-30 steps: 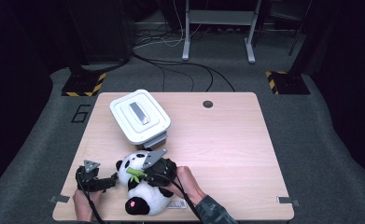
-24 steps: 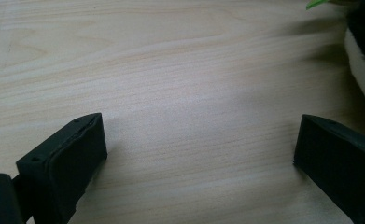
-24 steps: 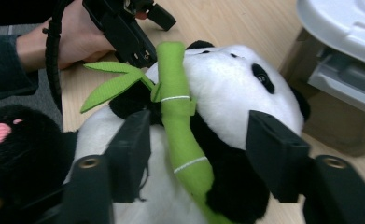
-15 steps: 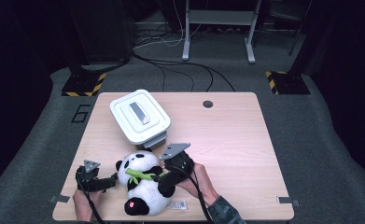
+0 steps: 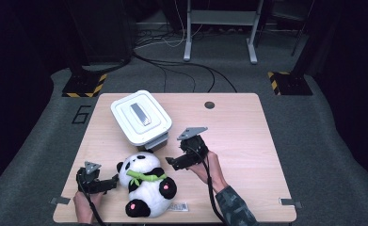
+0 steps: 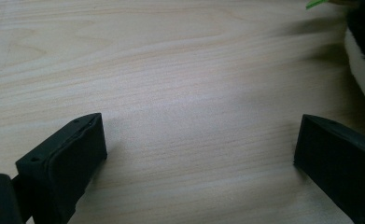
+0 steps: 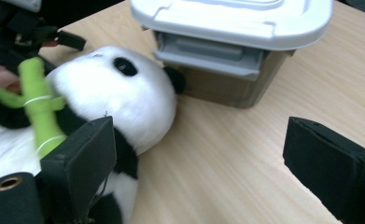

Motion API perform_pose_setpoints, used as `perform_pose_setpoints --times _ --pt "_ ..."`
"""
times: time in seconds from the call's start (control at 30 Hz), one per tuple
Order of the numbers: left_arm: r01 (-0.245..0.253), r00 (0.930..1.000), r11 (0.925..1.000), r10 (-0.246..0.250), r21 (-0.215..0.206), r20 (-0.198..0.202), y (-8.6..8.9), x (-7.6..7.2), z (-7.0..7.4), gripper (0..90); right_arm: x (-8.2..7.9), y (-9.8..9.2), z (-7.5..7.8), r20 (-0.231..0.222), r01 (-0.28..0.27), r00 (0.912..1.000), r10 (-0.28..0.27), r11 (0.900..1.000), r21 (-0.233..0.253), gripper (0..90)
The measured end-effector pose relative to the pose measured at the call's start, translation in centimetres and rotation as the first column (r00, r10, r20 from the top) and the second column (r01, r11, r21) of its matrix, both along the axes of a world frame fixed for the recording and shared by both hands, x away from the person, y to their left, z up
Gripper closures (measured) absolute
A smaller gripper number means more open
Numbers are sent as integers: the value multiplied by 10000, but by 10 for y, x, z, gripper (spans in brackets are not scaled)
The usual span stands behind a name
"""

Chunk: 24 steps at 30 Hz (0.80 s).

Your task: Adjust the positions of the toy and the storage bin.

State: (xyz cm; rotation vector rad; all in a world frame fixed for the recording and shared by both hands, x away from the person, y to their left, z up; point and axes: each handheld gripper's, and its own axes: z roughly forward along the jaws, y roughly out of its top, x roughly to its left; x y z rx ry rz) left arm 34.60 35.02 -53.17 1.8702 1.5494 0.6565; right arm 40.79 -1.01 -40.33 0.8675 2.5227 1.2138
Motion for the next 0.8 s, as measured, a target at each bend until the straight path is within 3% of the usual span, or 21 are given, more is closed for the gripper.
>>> perform_pose_setpoints --times 0.47,0.8 --pt "17 10000 10000 -17 18 -10 0 0 0 20 48 9 12 -95 556 9984 -558 9982 -219 91" --pt "36 10000 10000 -36 25 -21 0 0 0 19 85 17 14 -406 1193 9920 -1198 9927 -155 29"
